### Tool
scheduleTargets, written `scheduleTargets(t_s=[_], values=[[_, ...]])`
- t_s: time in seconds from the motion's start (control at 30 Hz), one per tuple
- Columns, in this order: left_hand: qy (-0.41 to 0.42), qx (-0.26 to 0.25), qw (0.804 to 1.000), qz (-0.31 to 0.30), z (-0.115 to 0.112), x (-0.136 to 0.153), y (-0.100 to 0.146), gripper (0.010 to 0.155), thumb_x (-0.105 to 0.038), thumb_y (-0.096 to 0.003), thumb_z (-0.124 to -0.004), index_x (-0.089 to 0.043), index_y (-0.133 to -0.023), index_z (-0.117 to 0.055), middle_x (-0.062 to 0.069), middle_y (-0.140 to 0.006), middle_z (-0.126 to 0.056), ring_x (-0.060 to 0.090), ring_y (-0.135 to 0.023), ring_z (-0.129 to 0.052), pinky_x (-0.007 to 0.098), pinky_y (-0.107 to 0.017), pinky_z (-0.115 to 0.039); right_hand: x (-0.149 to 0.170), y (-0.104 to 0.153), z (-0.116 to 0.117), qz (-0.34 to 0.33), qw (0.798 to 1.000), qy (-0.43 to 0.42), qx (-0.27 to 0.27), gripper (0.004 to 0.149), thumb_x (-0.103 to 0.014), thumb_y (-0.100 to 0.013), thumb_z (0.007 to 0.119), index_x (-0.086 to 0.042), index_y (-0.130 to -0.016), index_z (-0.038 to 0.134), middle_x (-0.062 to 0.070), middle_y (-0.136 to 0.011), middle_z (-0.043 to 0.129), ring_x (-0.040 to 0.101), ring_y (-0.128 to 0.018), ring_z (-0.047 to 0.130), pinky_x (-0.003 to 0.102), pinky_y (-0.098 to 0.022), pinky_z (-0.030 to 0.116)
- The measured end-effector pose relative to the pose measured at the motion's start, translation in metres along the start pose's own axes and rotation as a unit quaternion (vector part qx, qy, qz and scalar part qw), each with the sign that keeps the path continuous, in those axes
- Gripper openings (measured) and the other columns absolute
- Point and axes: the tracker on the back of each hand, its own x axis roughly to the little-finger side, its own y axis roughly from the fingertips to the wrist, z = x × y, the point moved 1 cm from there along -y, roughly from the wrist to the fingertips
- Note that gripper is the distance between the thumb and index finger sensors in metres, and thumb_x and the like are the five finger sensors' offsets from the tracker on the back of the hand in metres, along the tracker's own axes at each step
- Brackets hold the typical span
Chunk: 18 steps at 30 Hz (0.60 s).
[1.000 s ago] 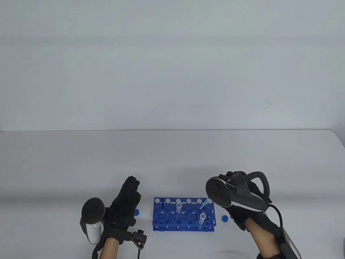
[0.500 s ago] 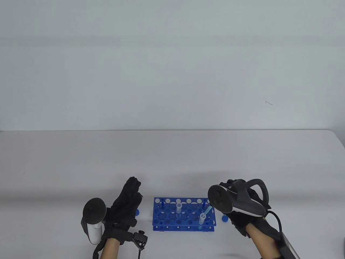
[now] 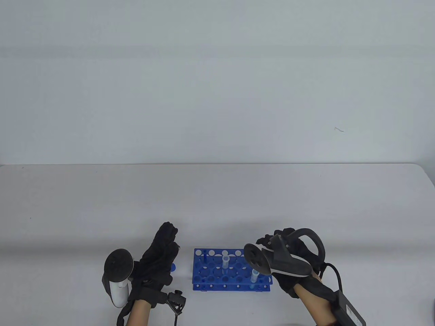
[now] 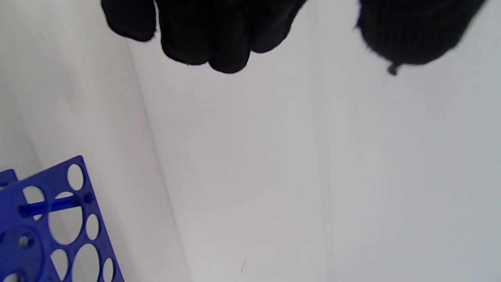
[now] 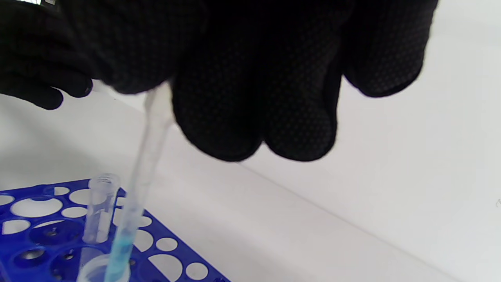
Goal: Press a plastic transfer pipette bulb to move liquid between test tubes
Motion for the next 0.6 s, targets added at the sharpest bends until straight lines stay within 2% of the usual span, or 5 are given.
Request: scheduleTargets(t_s=[0.3,0.6], values=[[-0.001,0.0,1.0,-0.001,0.0001,0.0,0.0,0.092,-0.071,-0.0391,-0.064,-0.026,-0.116,-0.04,0.004,-0.123,-0.052,0.03,-0.111,-0.052,0.056,-0.084,-0.047,0.0002,0.0026,-0.003,-0.003,0.999,0.027,0.03,0.041,-0.042,-0.023,0.084,-0.024,-0.057,0.098,-0.011,-0.037,0.11,0.013,-0.037,0.108,0.046,-0.049,0.084],[-0.002,-0.001,1.0,0.0,0.0005,0.0002,0.0,0.092,-0.071,-0.0391,-0.064,-0.026,-0.116,-0.04,0.004,-0.123,-0.052,0.03,-0.111,-0.052,0.056,-0.084,-0.047,0.0014,0.0056,-0.0041,-0.01,0.999,0.026,0.039,0.04,-0.043,-0.022,0.085,-0.025,-0.055,0.099,-0.011,-0.036,0.11,0.013,-0.037,0.108,0.045,-0.049,0.084]])
